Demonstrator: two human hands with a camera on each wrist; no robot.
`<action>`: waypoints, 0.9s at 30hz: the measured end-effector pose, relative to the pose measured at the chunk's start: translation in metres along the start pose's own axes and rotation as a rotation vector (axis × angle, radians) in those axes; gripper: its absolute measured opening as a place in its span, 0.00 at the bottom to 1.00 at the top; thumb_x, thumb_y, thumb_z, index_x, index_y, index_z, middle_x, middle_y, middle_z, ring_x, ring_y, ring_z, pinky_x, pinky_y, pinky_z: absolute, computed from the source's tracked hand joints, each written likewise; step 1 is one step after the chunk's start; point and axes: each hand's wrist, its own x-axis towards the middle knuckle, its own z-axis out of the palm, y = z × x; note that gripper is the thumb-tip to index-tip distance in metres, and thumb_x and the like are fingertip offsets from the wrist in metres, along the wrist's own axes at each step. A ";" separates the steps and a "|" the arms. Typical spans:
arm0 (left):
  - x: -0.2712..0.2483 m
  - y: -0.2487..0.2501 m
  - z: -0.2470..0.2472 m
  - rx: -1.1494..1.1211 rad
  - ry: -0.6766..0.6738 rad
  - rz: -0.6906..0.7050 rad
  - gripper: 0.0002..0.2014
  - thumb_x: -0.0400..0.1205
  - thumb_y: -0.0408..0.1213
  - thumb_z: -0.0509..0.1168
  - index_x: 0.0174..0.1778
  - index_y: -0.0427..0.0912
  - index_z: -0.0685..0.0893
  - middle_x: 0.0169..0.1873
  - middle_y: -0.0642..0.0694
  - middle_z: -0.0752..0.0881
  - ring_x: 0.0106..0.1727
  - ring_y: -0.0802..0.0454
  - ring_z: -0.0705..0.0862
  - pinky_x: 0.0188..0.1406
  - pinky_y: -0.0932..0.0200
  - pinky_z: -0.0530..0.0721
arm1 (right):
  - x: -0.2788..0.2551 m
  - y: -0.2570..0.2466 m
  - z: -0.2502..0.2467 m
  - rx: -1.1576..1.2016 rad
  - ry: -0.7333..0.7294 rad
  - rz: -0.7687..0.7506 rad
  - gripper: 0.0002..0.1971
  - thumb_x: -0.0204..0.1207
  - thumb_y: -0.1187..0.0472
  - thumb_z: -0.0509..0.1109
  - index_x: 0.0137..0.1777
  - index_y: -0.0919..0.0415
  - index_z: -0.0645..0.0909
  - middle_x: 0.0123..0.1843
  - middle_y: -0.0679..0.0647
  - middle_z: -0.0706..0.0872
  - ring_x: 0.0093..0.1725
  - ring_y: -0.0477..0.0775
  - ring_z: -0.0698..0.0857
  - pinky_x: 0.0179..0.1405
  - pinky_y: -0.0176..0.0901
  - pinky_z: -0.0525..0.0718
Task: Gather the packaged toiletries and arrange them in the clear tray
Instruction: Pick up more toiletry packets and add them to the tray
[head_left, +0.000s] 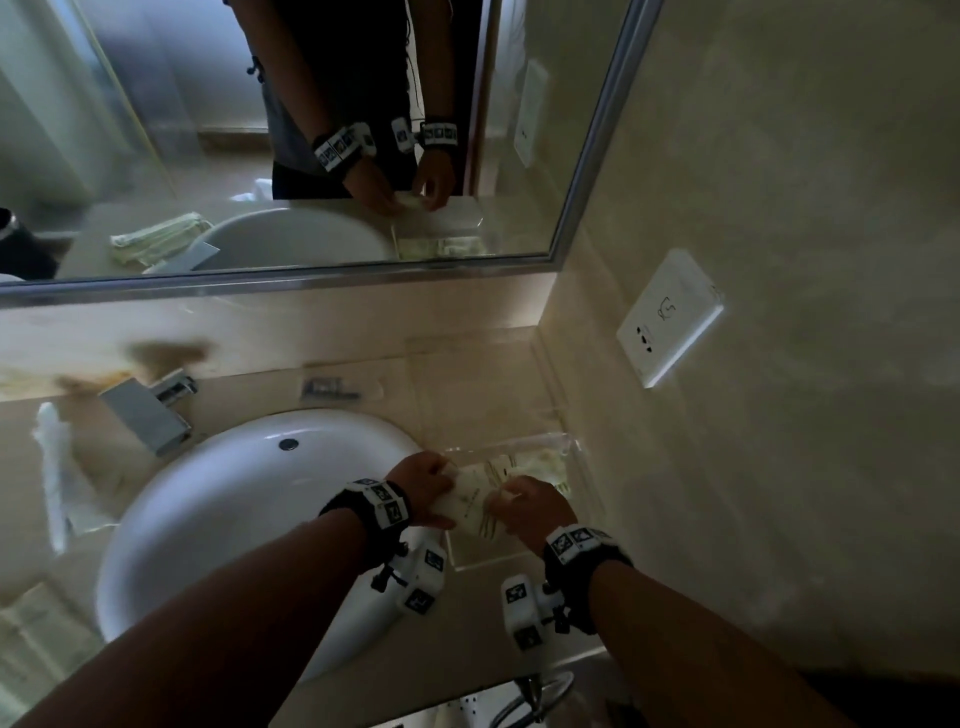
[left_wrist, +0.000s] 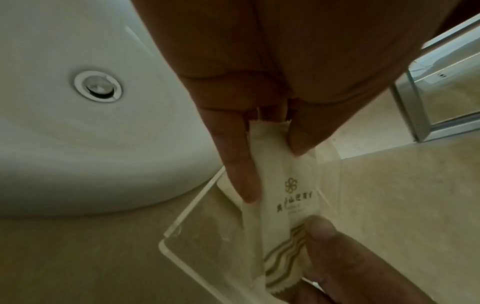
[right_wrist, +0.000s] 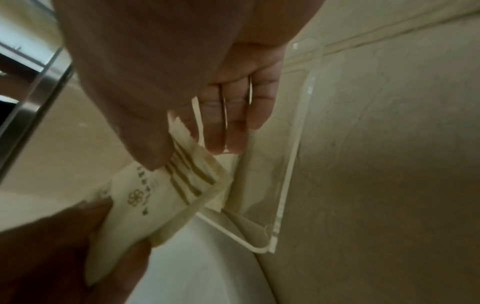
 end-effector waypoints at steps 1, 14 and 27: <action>0.001 0.004 0.001 -0.073 -0.058 -0.008 0.29 0.81 0.50 0.68 0.74 0.37 0.74 0.71 0.39 0.74 0.70 0.42 0.75 0.72 0.55 0.74 | 0.003 0.004 -0.002 0.055 -0.004 0.004 0.14 0.72 0.44 0.71 0.47 0.55 0.84 0.44 0.53 0.89 0.42 0.57 0.89 0.46 0.56 0.89; 0.042 0.009 0.025 -0.156 0.038 -0.013 0.23 0.82 0.27 0.62 0.75 0.41 0.74 0.58 0.42 0.80 0.50 0.46 0.83 0.45 0.47 0.92 | 0.062 0.008 -0.016 0.013 0.052 -0.041 0.11 0.80 0.59 0.65 0.52 0.59 0.89 0.53 0.56 0.90 0.52 0.57 0.86 0.47 0.38 0.77; 0.061 0.008 0.017 0.197 0.096 -0.058 0.12 0.75 0.41 0.72 0.54 0.51 0.83 0.52 0.48 0.86 0.51 0.48 0.87 0.54 0.50 0.90 | 0.099 0.009 -0.012 -0.186 -0.049 0.006 0.18 0.79 0.61 0.64 0.26 0.56 0.74 0.29 0.52 0.76 0.31 0.53 0.76 0.30 0.38 0.69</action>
